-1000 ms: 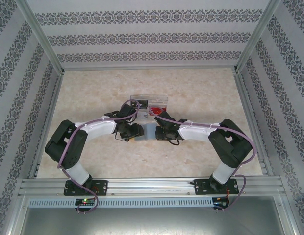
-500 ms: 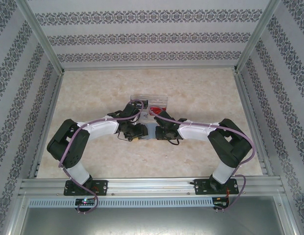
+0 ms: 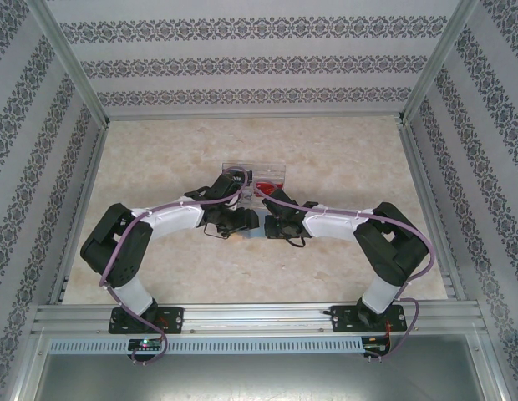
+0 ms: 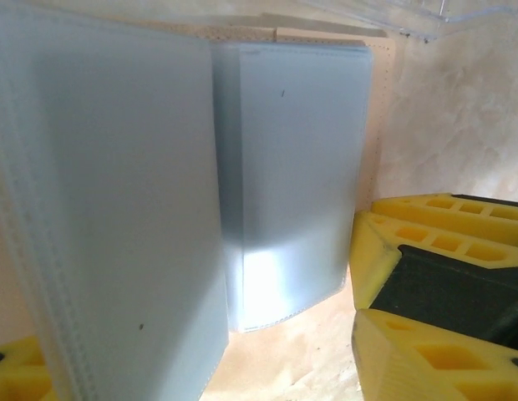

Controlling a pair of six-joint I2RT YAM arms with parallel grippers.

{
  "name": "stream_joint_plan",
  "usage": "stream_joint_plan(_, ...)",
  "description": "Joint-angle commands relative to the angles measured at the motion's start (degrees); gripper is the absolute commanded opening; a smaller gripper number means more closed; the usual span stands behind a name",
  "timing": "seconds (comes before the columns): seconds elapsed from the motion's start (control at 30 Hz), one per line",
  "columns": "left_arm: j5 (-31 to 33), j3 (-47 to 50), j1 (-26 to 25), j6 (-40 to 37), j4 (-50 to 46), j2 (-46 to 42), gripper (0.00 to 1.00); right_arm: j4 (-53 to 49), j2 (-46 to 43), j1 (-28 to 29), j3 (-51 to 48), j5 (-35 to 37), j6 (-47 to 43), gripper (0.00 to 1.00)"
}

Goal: Take the credit cards out of the card holder

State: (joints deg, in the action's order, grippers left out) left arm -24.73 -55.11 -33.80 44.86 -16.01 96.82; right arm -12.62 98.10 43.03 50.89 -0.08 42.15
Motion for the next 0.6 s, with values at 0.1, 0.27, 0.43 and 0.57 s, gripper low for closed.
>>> stream_joint_plan(0.1, 6.51, -2.61, -0.55, -3.36, -7.17, -1.01, 0.66, 0.85, 3.72, 1.65, 0.34, -2.63, 1.00, 0.24)
stream_joint_plan(0.27, 12.42, -3.42, 0.00, -3.30, -12.03, -1.25, 0.66, 0.88, 3.80, 1.63, 0.42, -2.80, 1.09, 0.24)
stream_joint_plan(0.43, 13.25, -3.25, 0.13, -2.41, -11.45, -1.80, 0.66, 0.85, 3.67, 1.70, 0.33, -2.73, 1.09, 0.24)
stream_joint_plan(0.57, 11.40, -3.00, 0.12, -2.36, -9.19, -1.87, 0.65, 0.85, 3.70, 1.77, 0.35, -2.80, 1.09, 0.24)
